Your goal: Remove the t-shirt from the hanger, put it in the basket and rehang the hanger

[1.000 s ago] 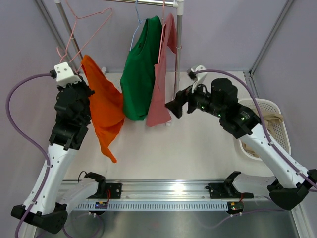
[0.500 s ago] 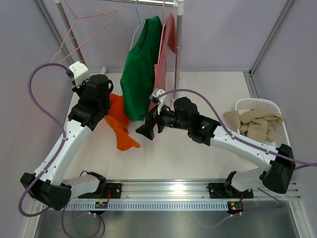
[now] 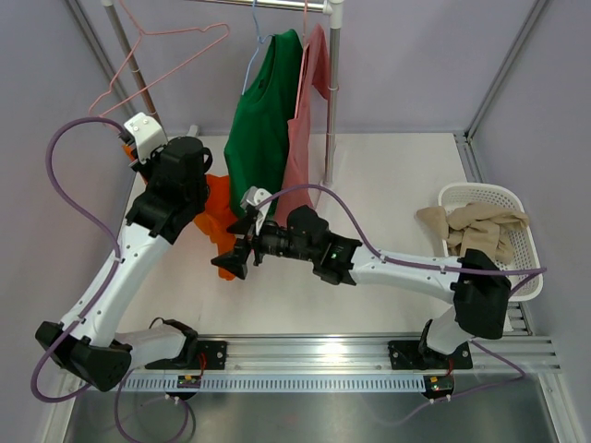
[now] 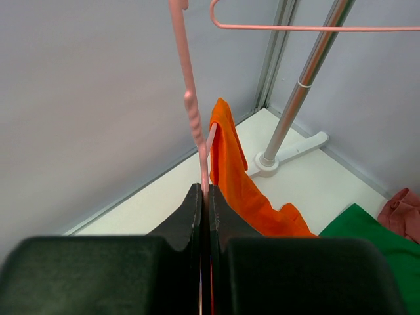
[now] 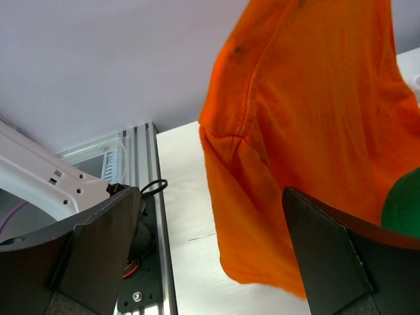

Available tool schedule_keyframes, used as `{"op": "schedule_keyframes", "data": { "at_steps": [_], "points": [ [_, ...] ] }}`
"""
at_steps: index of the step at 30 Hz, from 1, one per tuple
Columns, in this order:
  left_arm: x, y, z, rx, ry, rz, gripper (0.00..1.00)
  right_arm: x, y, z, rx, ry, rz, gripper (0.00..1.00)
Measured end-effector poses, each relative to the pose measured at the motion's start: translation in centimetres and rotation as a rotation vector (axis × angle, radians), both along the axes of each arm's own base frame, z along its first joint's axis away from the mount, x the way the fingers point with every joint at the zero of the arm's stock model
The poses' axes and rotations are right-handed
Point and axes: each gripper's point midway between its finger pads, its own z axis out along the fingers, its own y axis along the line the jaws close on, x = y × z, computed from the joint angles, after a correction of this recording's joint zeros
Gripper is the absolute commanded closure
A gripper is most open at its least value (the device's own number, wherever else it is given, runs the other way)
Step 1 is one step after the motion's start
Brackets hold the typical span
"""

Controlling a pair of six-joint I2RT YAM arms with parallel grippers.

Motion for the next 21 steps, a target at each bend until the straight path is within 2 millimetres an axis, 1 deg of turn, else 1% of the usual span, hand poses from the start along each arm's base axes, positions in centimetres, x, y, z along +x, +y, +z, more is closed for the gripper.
{"op": "schedule_keyframes", "data": {
  "at_steps": [4, 7, 8, 9, 10, 11, 12, 13, 14, 15, 21],
  "points": [
    [0.0, -0.2, 0.3, -0.007, -0.011, -0.005, 1.0, 0.4, 1.6, -1.5, -0.021, 0.009, -0.018, 0.0],
    [-0.1, -0.4, 0.5, -0.013, -0.02, -0.015, 1.0, 0.5, 2.2, -1.6, -0.018, 0.008, -0.032, 0.0],
    [-0.1, -0.5, 0.5, -0.018, -0.024, -0.02, 1.0, 0.5, 2.2, -1.4, -0.015, 0.006, -0.04, 0.02],
    [-0.2, -0.6, 0.7, -0.022, -0.03, -0.025, 1.0, 0.6, 2.2, -1.3, -0.012, 0.004, -0.048, 0.12],
    [-0.3, -0.6, 0.8, -0.026, -0.037, -0.029, 1.0, 0.7, 2.3, -1.0, -0.007, -0.002, -0.055, 0.29],
    [-0.5, -0.6, 1.0, -0.031, -0.044, -0.032, 1.0, 0.9, 2.3, -0.8, -0.003, -0.008, -0.064, 0.5],
    [-0.6, -0.5, 1.1, -0.036, -0.052, -0.033, 1.0, 1.1, 2.3, -0.6, 0.0, -0.016, -0.073, 0.65],
    [-0.8, -0.5, 1.3, -0.041, -0.06, -0.035, 1.0, 1.2, 2.3, -0.4, 0.004, -0.012, -0.082, 0.87],
    [-0.9, -0.4, 1.5, -0.047, -0.069, -0.037, 1.0, 1.3, 2.3, -0.3, 0.005, -0.016, -0.091, 0.96],
    [-1.0, -0.4, 1.6, -0.054, -0.077, -0.039, 1.0, 1.5, 2.2, -0.3, 0.006, -0.013, -0.102, 1.0],
    [-1.4, -0.2, 1.9, -0.062, -0.094, -0.032, 1.0, 1.8, 1.8, -0.6, -0.008, -0.003, -0.134, 1.0]
  ]
}}
